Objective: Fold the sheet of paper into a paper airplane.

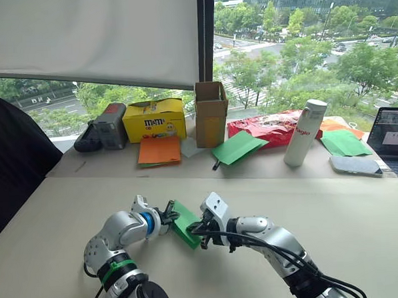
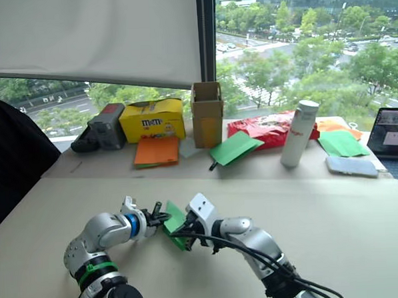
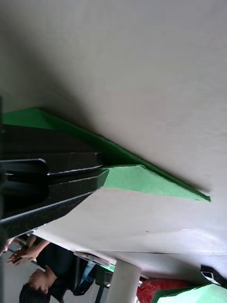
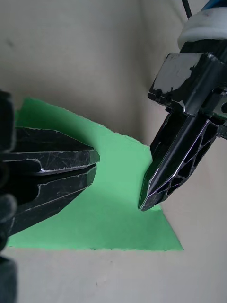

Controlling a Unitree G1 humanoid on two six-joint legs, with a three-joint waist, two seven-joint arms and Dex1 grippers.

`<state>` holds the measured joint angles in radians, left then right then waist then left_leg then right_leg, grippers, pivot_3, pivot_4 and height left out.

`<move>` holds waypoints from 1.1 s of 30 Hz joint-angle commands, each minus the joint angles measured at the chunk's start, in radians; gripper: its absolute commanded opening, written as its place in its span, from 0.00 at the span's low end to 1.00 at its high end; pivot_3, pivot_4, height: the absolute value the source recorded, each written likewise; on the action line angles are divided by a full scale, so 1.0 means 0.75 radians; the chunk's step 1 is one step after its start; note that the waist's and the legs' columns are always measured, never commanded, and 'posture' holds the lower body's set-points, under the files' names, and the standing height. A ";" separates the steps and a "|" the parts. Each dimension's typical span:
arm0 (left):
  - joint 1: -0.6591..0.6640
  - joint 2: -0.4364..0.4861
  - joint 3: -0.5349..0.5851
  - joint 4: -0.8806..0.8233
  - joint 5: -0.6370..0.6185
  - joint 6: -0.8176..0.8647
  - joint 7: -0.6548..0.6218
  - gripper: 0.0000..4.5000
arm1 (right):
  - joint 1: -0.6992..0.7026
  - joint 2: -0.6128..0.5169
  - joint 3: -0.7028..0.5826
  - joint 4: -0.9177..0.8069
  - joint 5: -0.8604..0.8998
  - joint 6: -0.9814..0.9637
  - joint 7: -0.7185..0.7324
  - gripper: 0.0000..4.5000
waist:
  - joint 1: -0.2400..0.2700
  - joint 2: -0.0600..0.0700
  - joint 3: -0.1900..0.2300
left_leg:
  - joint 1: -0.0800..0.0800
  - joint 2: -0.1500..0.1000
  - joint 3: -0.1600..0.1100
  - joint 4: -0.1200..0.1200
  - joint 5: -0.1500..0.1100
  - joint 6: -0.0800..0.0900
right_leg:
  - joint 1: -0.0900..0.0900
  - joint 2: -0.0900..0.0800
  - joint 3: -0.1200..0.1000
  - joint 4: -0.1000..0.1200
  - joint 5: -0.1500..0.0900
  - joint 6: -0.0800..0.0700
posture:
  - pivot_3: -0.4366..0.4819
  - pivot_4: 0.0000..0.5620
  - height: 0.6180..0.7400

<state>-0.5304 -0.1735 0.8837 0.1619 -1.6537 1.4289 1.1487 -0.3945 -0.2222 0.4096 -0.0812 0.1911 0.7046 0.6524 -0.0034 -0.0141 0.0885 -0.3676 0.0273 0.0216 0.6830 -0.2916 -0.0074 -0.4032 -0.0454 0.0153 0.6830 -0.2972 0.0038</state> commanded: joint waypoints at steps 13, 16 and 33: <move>0.142 0.453 -0.624 0.031 -0.425 -0.295 -0.129 0.06 | -0.005 -0.059 0.061 0.096 -0.064 -0.013 0.046 0.00 | -0.002 0.004 -0.008 | -0.003 -0.014 -0.009 0.003 -0.005 0.011 | 0.001 0.002 -0.001 -0.001 -0.002 -0.004 | 0.48 0.27 0.31; 0.052 0.668 -0.675 0.159 -0.425 -0.216 -0.312 0.27 | -0.003 -0.064 0.064 0.097 -0.066 -0.016 0.047 0.00 | -0.012 0.002 -0.008 | -0.001 -0.014 -0.012 0.003 -0.004 0.012 | 0.000 0.003 -0.003 0.000 -0.003 -0.005 | 0.48 0.27 0.31; -0.123 1.307 -1.616 -0.026 1.384 -1.331 -2.874 1.00 | 0.048 -0.137 -0.005 -0.052 -0.044 -0.059 0.042 0.00 | 0.002 0.008 -0.007 | -0.003 -0.016 -0.015 -0.004 -0.002 0.012 | 0.000 0.002 -0.003 -0.004 -0.008 -0.018 | 0.48 0.27 0.31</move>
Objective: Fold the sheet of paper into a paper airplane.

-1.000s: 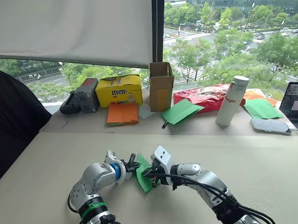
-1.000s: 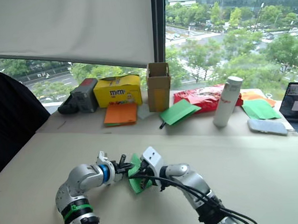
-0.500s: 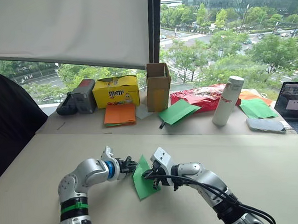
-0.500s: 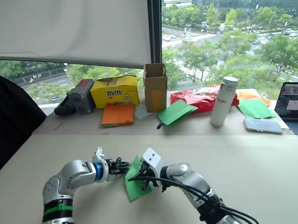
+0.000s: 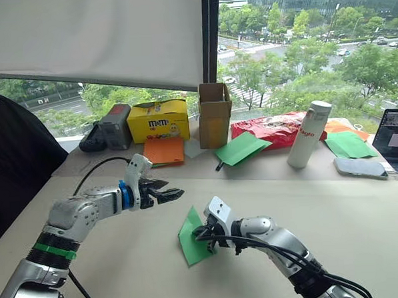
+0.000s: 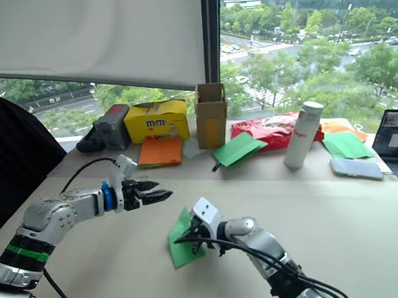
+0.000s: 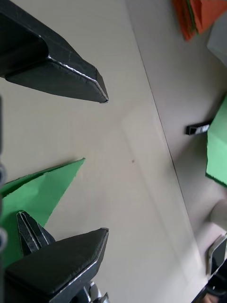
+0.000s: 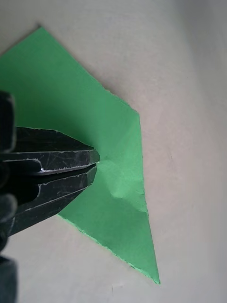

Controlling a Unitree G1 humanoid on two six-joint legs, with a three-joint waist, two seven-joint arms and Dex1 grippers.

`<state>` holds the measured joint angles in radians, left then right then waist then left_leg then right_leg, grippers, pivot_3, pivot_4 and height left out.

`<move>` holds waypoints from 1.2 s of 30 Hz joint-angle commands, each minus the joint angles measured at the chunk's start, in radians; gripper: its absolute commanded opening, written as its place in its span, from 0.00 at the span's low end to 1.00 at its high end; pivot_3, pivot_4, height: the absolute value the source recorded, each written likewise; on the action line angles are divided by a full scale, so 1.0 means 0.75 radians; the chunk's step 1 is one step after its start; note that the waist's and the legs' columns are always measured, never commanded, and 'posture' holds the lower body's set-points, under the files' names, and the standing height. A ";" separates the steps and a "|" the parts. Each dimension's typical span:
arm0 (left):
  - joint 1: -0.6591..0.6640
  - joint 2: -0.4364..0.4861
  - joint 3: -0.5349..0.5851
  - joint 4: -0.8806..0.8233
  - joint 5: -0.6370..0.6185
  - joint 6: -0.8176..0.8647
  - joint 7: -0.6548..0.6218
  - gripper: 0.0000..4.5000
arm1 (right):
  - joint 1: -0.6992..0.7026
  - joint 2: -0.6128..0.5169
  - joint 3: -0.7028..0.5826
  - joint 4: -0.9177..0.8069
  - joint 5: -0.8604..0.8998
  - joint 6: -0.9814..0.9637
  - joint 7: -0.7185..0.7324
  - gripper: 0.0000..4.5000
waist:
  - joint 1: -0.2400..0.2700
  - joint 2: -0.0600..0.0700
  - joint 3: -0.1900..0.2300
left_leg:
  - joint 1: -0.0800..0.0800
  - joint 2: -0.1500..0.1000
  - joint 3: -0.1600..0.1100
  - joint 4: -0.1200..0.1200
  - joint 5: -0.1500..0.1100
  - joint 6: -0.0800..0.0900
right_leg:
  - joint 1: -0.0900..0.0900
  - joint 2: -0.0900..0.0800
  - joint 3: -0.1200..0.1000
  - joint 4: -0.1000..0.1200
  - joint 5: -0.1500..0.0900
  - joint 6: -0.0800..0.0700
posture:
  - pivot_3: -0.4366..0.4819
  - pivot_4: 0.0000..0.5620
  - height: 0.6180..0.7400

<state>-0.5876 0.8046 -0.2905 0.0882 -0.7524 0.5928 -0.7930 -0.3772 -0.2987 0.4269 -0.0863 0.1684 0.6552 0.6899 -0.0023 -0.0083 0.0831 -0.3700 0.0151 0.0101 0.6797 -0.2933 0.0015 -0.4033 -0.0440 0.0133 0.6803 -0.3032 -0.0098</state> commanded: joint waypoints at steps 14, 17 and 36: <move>-0.225 -0.323 -0.135 0.690 0.750 -0.983 -0.723 0.73 | 0.042 -0.093 -0.091 -0.259 0.013 0.090 -0.043 0.00 | -0.002 -0.005 0.006 | -0.018 -0.001 0.000 0.003 -0.003 0.030 | -0.003 0.003 -0.003 -0.002 0.000 0.003 | 0.48 0.27 0.31; -0.256 -0.340 -0.079 0.755 0.729 -0.953 -0.779 0.51 | 0.061 -0.099 -0.098 -0.276 0.016 0.106 -0.050 0.00 | -0.011 -0.005 0.007 | -0.018 0.000 -0.002 0.003 -0.002 0.035 | -0.003 0.003 -0.004 -0.001 0.000 0.003 | 0.48 0.27 0.31; -0.305 -0.464 -0.024 1.011 0.929 -1.071 -0.779 0.00 | 0.198 -0.179 -0.276 -0.777 0.391 0.486 -0.038 0.42 | -0.016 -0.004 0.008 | -0.015 0.000 -0.010 0.004 -0.002 0.036 | -0.001 0.002 -0.008 -0.002 0.001 0.005 | 0.48 0.27 0.31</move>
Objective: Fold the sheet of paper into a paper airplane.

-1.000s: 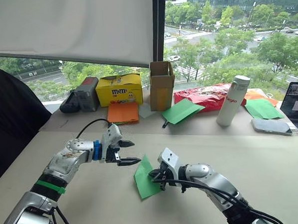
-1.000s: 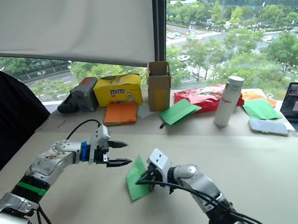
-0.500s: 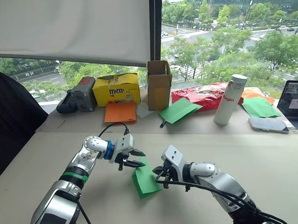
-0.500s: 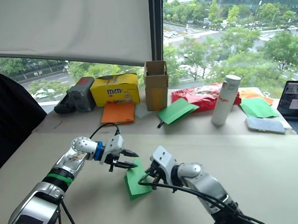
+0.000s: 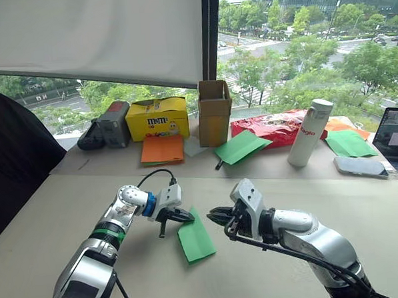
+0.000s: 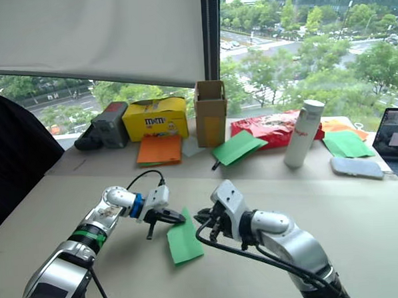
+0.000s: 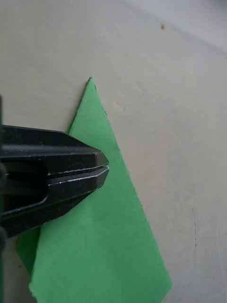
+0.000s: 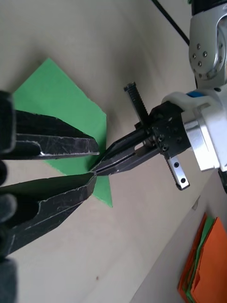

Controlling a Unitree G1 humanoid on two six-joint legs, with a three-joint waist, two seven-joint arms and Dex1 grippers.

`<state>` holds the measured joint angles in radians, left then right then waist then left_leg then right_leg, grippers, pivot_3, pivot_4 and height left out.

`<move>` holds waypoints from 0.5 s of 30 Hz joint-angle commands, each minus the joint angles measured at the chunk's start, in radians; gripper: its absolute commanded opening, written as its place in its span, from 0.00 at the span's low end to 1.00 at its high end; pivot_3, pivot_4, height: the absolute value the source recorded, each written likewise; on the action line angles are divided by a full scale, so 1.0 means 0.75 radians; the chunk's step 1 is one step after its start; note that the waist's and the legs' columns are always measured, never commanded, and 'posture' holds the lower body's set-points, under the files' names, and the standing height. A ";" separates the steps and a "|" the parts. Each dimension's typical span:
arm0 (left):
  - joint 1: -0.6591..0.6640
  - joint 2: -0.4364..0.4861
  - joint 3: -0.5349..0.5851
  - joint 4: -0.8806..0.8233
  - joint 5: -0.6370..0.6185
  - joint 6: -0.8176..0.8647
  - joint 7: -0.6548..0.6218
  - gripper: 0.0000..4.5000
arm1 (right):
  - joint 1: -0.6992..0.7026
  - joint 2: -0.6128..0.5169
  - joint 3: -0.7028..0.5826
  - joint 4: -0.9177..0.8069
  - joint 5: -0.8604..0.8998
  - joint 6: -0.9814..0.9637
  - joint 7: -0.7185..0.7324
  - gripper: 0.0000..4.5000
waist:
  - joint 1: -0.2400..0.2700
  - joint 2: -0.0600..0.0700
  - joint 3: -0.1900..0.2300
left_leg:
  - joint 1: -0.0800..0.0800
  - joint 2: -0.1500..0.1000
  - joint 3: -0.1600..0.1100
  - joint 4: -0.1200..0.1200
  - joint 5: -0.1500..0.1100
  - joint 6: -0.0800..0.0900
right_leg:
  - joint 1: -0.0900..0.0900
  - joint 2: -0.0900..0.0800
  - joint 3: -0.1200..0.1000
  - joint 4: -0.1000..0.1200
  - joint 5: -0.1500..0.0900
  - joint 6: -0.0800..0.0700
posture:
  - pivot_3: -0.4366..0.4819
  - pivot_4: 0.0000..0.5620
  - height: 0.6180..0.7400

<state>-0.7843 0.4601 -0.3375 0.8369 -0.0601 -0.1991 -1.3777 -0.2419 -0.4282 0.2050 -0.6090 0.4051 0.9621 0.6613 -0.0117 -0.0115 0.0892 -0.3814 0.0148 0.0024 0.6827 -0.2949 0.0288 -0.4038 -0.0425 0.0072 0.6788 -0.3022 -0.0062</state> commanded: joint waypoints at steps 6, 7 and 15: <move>-0.076 -0.020 0.067 0.030 0.003 0.017 -0.035 0.00 | -0.044 0.003 0.153 -0.013 -0.007 0.035 -0.076 0.49 | -0.008 0.000 0.001 | 0.000 -0.001 0.000 0.000 0.002 0.003 | -0.001 0.001 0.000 0.001 0.000 0.000 | 0.48 0.27 0.31; -0.077 -0.022 0.072 0.028 0.001 0.026 -0.041 0.00 | -0.050 0.000 0.166 -0.009 -0.012 0.029 -0.080 0.49 | -0.007 0.000 0.001 | 0.000 -0.001 0.000 0.000 0.002 0.003 | -0.001 0.002 0.000 0.001 0.000 0.000 | 0.48 0.27 0.31; -0.049 -0.029 0.085 -0.040 0.000 0.083 -0.106 0.00 | -0.089 0.107 0.178 -0.004 0.046 0.156 -0.171 0.49 | -0.003 0.000 0.001 | 0.002 -0.001 -0.001 0.000 0.001 0.004 | -0.001 0.000 -0.001 0.001 0.000 0.000 | 0.48 0.27 0.31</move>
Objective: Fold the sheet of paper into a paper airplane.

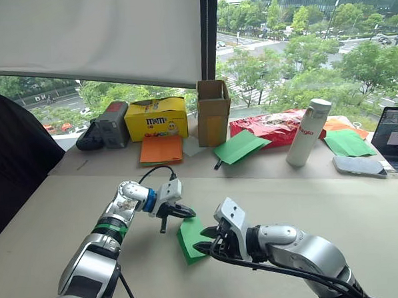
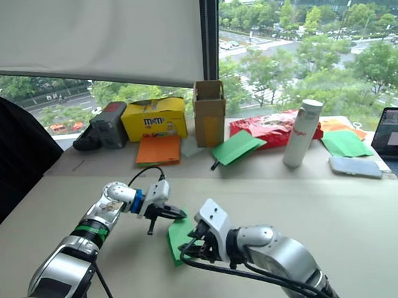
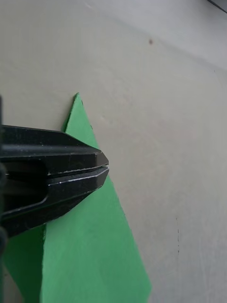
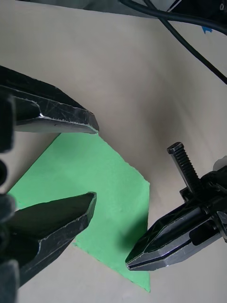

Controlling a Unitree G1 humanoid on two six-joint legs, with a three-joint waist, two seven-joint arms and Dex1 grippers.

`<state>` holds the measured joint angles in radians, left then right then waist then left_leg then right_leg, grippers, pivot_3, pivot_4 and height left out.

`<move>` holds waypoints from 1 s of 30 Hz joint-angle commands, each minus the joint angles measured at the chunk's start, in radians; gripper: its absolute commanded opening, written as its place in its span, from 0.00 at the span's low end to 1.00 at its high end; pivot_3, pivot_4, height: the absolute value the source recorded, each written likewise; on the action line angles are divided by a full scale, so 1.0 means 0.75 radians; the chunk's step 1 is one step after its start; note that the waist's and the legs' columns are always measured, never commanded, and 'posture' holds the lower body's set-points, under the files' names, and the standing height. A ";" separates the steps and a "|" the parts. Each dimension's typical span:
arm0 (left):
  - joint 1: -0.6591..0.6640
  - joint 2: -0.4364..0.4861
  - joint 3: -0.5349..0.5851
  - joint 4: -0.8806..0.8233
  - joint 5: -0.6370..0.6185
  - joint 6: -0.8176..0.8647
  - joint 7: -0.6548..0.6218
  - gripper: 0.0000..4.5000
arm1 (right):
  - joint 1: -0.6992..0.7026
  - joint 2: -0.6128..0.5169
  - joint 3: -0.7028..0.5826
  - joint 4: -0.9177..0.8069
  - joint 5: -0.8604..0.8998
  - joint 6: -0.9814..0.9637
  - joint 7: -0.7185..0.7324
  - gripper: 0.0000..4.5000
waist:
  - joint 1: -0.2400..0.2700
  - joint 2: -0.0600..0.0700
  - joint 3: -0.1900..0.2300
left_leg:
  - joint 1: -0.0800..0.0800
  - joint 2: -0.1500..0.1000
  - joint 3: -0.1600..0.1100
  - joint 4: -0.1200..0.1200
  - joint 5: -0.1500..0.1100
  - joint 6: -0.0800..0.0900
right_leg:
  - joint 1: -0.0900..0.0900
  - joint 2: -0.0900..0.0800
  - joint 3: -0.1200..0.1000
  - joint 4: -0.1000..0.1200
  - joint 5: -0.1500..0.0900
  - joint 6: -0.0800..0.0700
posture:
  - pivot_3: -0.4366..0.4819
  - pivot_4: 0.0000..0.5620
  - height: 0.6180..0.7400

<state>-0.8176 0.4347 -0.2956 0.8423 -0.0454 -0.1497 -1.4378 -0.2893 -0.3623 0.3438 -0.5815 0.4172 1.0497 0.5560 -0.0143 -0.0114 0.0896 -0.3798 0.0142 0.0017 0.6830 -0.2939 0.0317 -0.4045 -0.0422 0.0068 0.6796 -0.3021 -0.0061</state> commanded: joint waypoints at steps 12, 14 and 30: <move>-0.028 0.210 0.132 -0.257 -0.177 0.259 -0.231 0.00 | -0.042 0.040 0.006 -0.152 0.024 0.172 -0.137 0.49 | -0.010 0.001 0.000 | 0.002 0.001 0.000 0.000 0.000 0.000 | 0.000 0.001 0.000 0.001 0.000 0.000 | 0.48 0.27 0.31; -0.010 0.279 0.131 -0.306 -0.221 0.314 -0.236 0.00 | -0.054 0.039 0.014 -0.178 0.016 0.199 -0.162 0.49 | -0.009 0.001 0.000 | 0.002 0.001 -0.001 0.000 0.000 0.000 | 0.000 0.001 0.000 0.001 0.000 0.000 | 0.48 0.27 0.31; 0.135 0.393 0.133 -0.479 -0.252 0.429 -0.233 0.00 | -0.076 0.134 0.060 -0.235 -0.066 0.390 -0.445 0.37 | 0.001 0.002 0.000 | 0.002 -0.001 -0.001 0.000 0.000 0.000 | 0.000 -0.001 0.000 0.001 0.000 0.000 | 0.48 0.27 0.31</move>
<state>-0.6930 0.7229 -0.2151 0.5115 -0.2343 0.1714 -1.6089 -0.3393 -0.2616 0.3858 -0.7371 0.3811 1.3431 0.2370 -0.0135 -0.0101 0.0899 -0.3781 0.0138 0.0007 0.6829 -0.2938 0.0317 -0.4047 -0.0428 0.0067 0.6803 -0.3021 -0.0061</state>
